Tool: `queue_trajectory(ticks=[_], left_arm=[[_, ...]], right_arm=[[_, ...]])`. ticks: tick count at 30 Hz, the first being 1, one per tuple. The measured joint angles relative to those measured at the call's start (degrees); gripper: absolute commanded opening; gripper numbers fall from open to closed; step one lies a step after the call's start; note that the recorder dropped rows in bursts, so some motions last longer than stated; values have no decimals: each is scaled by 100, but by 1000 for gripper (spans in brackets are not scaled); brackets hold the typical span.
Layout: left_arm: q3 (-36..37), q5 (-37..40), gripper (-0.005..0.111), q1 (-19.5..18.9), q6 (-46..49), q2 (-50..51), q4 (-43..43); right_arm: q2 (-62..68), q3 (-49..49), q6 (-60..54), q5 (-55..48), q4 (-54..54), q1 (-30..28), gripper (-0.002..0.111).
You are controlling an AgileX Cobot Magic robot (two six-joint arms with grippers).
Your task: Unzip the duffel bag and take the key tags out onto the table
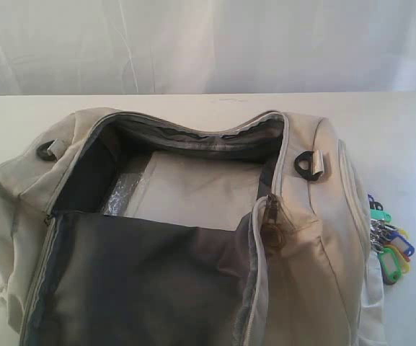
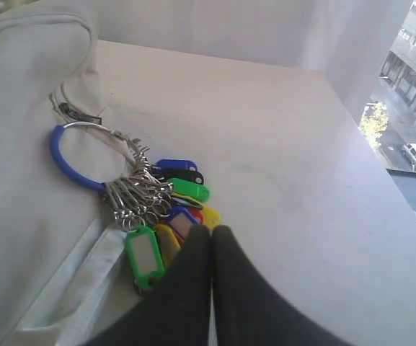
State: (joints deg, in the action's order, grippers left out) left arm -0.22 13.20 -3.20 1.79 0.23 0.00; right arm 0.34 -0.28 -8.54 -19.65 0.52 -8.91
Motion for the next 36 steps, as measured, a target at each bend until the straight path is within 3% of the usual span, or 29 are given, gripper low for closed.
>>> queue_trajectory(ticks=[20,28,36], left_arm=[[0,0,21,0,0,0,0],[0,0,21,0,0,0,0],[0,0,21,0,0,0,0]], right_arm=[[0,0,11,0,-11,-8,0],[0,0,777,-11,-11,-8,0],[0,0,854,-11,-11,-8,0]])
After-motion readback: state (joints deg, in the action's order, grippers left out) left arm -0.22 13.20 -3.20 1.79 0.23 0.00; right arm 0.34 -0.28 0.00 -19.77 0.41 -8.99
